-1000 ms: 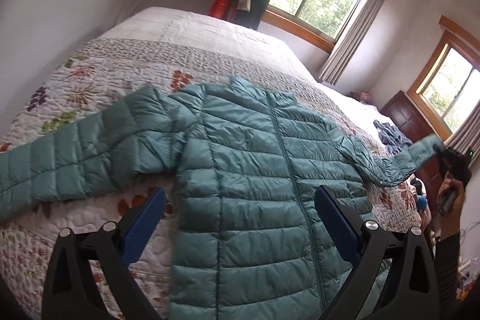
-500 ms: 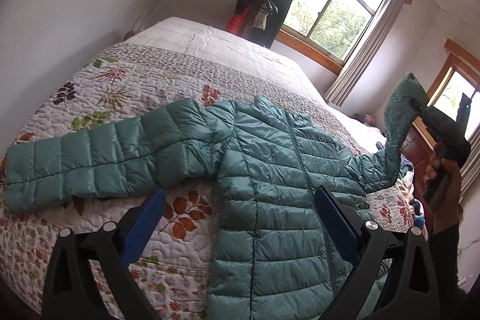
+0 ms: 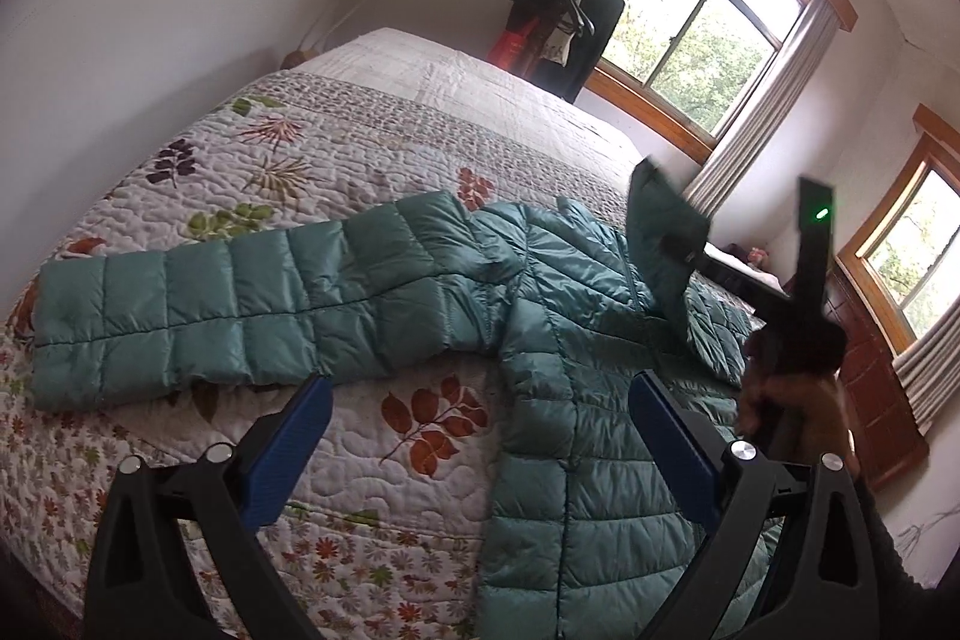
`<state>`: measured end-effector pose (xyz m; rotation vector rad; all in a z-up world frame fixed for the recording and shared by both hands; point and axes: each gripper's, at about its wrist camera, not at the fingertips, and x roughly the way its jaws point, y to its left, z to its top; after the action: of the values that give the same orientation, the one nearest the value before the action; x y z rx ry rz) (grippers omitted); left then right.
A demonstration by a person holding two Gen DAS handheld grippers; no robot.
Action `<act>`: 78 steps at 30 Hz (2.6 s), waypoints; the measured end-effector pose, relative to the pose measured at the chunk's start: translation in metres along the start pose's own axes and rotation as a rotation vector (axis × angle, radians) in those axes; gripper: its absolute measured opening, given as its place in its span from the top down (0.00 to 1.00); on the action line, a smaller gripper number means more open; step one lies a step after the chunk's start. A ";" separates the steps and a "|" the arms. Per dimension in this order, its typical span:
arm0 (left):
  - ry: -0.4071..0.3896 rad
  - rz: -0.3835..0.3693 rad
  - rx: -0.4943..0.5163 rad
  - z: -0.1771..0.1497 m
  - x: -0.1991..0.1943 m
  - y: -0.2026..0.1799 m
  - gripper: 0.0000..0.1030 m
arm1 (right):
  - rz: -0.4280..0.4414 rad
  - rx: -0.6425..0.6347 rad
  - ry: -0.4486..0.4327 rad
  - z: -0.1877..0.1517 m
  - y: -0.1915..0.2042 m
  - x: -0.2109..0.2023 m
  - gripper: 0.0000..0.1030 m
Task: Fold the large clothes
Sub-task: 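Lift the sleeve with the right tool and fold it across the jacket body, then grasp the other sleeve with the left tool and fold it across the body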
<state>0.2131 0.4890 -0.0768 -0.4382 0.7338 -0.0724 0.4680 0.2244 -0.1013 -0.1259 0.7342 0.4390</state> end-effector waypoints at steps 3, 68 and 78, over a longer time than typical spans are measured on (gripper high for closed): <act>-0.008 -0.004 -0.036 0.001 0.001 0.014 0.04 | 0.000 -0.040 0.071 -0.015 0.010 0.026 0.95; -0.197 -0.098 -0.384 0.128 0.016 0.083 0.98 | 0.298 0.514 -0.066 -0.273 -0.078 -0.224 0.36; -0.043 -0.220 0.020 0.153 0.098 -0.156 0.98 | 0.306 0.558 -0.116 -0.296 -0.108 -0.244 0.34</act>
<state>0.4010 0.3822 0.0258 -0.4994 0.6398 -0.2760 0.1704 -0.0343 -0.1602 0.5373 0.7389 0.5112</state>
